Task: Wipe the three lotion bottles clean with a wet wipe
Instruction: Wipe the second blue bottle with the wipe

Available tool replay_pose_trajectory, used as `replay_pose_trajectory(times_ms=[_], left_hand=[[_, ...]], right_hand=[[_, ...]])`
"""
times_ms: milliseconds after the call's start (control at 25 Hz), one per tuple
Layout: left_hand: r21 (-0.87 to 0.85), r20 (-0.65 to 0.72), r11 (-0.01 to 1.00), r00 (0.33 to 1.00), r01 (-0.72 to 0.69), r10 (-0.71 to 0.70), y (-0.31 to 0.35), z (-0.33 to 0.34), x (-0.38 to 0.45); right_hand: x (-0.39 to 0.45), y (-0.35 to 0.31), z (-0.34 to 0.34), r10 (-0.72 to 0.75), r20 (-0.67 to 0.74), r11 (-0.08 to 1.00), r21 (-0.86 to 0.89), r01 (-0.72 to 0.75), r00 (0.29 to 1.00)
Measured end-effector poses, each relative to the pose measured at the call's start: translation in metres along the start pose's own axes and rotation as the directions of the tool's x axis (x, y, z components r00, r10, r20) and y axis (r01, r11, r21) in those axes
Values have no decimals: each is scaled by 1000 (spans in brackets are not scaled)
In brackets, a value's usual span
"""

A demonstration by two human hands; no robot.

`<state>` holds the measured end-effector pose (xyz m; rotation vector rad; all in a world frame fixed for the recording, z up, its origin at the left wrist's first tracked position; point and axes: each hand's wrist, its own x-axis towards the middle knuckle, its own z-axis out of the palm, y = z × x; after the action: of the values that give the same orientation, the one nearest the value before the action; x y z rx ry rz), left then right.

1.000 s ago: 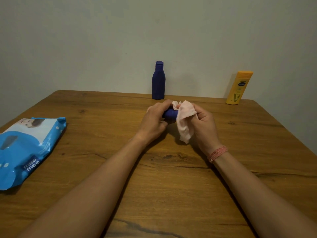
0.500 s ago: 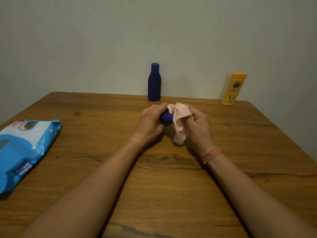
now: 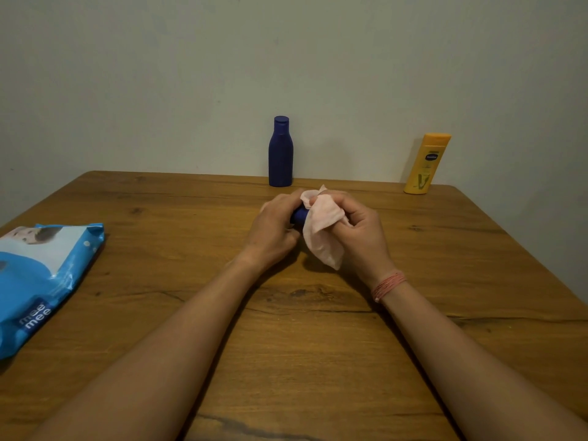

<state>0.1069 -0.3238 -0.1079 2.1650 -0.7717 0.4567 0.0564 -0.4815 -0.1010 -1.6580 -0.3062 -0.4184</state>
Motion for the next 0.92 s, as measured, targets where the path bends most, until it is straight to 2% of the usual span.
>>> replay_pose_trajectory(times_ms=[160, 280, 360, 480, 560, 640, 720, 800, 920], left_hand=[[48, 57, 999, 998, -10, 8, 2, -1, -1], [-7, 34, 1000, 999, -8, 8, 1, 0, 0], [-55, 18, 998, 999, -27, 28, -1, -1, 0], [-87, 16, 991, 994, -104, 106, 4, -3, 1], [-152, -18, 984, 995, -98, 96, 10, -3, 1], [-319, -45, 948, 998, 20, -36, 14, -3, 0], [-525, 16, 837, 984, 158, -175, 16, -5, 0], [-625, 179, 725, 957, 291, -230, 16, -5, 1], [-680, 454, 570, 875, 462, -168, 17, -4, 1]], right_hand=[[-1, -1, 2, 67, -76, 991, 118, -58, 995], [-1, 0, 0, -7, -17, 999, 39, 7, 1000], [-1, -1, 2, -1, -8, 999, 42, 2, 1000], [1, -4, 1, 105, -177, 977, 200, -69, 979], [3, -3, -6, 181, -276, 938, 336, -82, 944], [7, 0, -12, 221, -298, 886, 459, -64, 929], [10, 5, -12, 224, -287, 877, 477, -64, 931], [10, 6, -8, 213, -221, 874, 479, -84, 952], [8, 5, -4, 208, -63, 844, 516, -146, 976]])
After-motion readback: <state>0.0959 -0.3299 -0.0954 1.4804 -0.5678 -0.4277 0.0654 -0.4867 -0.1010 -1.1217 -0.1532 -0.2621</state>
